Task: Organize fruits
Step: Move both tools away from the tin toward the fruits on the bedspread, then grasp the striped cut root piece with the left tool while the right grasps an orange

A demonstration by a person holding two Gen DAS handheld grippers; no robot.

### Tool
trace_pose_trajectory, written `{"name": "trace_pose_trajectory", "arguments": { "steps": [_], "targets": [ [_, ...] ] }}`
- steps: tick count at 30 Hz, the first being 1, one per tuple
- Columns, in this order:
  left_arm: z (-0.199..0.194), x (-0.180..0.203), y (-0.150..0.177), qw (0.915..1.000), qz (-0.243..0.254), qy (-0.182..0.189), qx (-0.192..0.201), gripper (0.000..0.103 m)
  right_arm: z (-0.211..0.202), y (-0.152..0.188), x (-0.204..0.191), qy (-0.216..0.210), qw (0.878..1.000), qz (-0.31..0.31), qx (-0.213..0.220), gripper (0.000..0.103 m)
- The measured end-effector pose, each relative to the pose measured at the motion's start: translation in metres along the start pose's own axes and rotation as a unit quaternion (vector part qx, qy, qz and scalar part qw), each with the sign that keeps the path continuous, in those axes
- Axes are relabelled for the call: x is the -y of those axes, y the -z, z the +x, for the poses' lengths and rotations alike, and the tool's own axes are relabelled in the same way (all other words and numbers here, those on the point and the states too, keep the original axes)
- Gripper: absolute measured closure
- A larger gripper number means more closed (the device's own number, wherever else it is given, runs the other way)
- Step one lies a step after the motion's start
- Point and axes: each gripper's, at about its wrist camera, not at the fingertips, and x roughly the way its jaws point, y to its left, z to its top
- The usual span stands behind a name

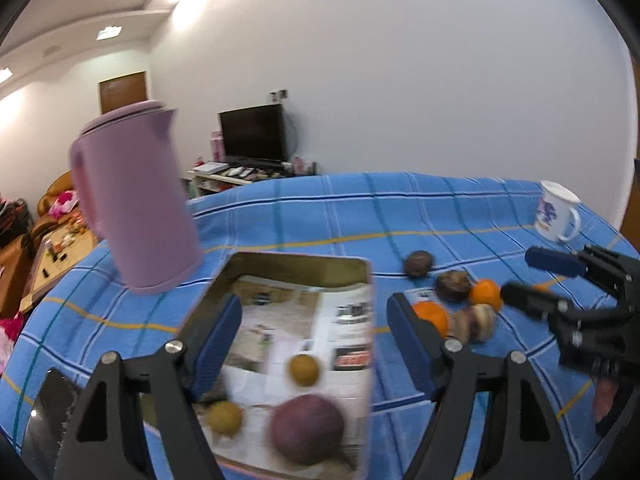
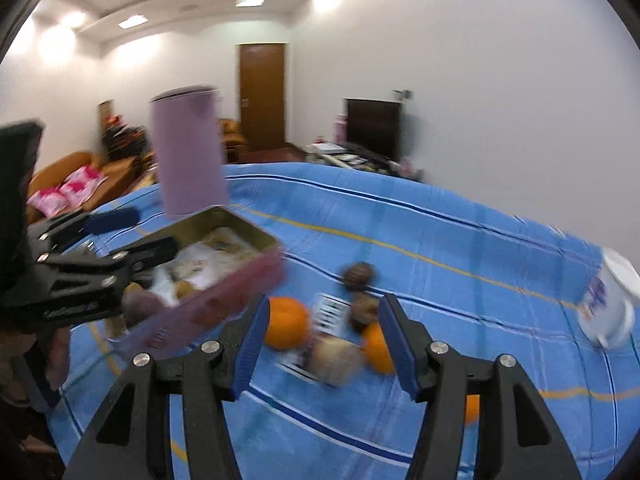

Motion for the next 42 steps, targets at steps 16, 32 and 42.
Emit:
{"name": "trace_pose_trajectory", "arguments": {
  "steps": [16,32,42],
  "targets": [
    [0.033,0.097,0.003,0.9943,0.06,0.074,-0.049,0.03,-0.006,0.035,0.078,0.078,0.992,0.093,-0.044,0.045],
    [0.059,0.124,0.011,0.9842,0.075,0.12,-0.106,0.056,0.018,0.039,0.081,0.049,0.989,0.093,-0.103,0.048],
    [0.079,0.119,0.011,0.9782,0.047,0.14,-0.147,0.067,0.035,0.045,0.088,0.031,0.982,0.113,-0.147,0.065]
  ]
}}
